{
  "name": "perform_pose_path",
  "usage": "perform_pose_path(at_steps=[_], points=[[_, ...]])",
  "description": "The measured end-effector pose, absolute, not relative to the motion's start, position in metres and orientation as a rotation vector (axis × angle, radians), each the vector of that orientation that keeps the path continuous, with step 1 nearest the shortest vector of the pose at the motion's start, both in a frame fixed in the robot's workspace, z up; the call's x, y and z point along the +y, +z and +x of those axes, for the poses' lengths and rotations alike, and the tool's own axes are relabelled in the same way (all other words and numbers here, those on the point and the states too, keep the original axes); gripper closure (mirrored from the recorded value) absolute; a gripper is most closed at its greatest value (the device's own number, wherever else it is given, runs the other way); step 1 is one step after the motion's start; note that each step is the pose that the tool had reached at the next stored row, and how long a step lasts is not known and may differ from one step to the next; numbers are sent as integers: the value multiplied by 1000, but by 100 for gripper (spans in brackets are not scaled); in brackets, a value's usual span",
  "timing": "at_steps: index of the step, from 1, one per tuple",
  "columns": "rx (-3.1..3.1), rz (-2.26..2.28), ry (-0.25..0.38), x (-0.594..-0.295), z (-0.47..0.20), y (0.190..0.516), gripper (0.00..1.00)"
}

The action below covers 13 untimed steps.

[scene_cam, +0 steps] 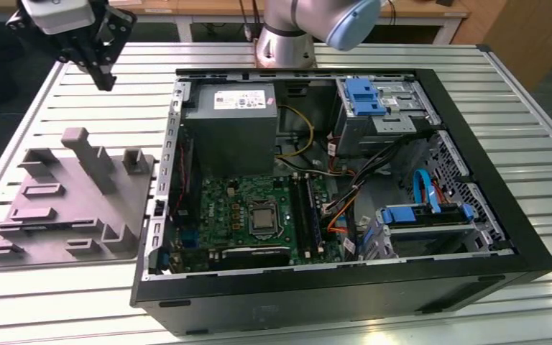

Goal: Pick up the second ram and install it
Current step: 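Reach for the second ram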

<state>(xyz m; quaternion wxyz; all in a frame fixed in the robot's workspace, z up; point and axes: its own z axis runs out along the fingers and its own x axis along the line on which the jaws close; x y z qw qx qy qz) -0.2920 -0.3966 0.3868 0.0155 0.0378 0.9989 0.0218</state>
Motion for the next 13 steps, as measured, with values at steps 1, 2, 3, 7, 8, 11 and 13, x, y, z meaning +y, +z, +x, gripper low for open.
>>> perform_pose_path(at_steps=[1, 2, 3, 7, 8, 11, 13], points=[[3108, 118, 68, -397, -295, 387, 90], [3108, 118, 68, -397, -298, 386, 90], [3108, 118, 68, -397, -301, 386, 90], [3108, 118, 68, -397, -313, 384, 90], [3108, 118, 68, -397, -316, 384, 90], [3108, 118, 68, -397, -327, 382, 90], [3108, 118, 67, -397, -334, 382, 90]])
